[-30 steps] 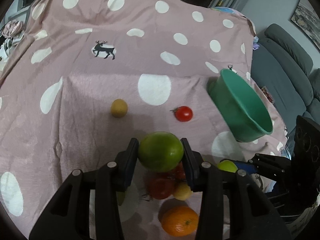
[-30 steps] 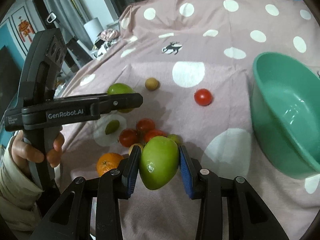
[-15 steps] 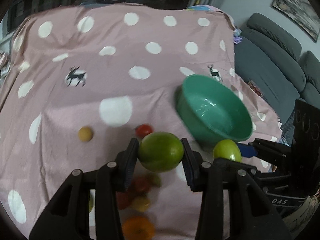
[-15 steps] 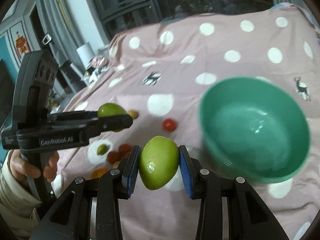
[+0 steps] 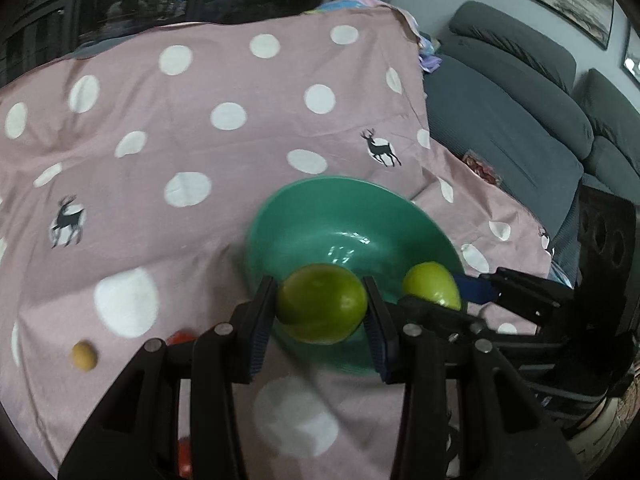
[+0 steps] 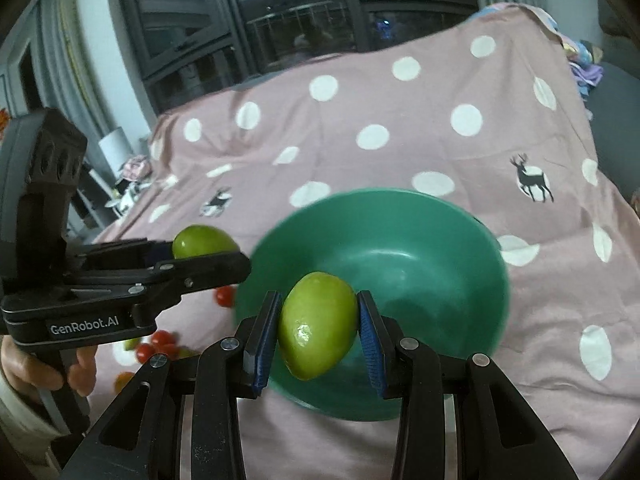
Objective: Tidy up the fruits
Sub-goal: 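Carry the lime over the green bowl and open the right tool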
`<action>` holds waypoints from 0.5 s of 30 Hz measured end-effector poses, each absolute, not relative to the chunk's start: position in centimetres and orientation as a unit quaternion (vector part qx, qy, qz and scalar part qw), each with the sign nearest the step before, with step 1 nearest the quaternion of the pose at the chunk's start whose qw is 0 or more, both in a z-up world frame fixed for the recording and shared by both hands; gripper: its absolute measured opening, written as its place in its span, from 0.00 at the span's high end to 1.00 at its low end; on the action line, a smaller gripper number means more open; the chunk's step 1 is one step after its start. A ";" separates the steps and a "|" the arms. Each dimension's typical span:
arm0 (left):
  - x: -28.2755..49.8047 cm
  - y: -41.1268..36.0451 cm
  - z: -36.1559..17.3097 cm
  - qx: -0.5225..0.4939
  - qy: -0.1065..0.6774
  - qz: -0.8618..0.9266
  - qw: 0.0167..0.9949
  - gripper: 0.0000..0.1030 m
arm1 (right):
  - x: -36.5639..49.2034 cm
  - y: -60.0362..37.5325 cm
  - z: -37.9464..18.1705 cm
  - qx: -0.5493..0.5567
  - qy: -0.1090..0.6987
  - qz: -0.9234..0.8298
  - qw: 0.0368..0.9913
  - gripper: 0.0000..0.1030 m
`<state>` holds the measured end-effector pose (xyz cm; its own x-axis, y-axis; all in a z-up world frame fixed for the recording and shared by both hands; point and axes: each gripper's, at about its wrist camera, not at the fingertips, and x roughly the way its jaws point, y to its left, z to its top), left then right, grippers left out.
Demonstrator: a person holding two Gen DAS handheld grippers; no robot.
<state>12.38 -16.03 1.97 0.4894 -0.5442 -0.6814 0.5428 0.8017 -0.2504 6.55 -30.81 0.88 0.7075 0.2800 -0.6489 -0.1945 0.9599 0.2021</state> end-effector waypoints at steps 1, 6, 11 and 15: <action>12.7 -16.7 1.8 0.004 0.397 -0.318 0.861 0.60 | 6.7 -31.1 0.7 0.060 0.363 0.126 0.921 0.61; 13.9 -19.4 0.6 0.025 0.414 -0.323 0.851 0.60 | 7.7 -32.6 -0.8 0.060 0.385 0.111 0.914 0.61; 14.7 -20.7 -1.0 0.051 0.441 -0.317 0.838 0.60 | 8.0 -33.1 -1.7 0.048 0.400 0.105 0.909 0.61; 15.0 -20.7 -1.9 0.053 0.452 -0.311 0.834 0.59 | 8.3 -33.3 -2.1 0.045 0.405 0.106 0.907 0.61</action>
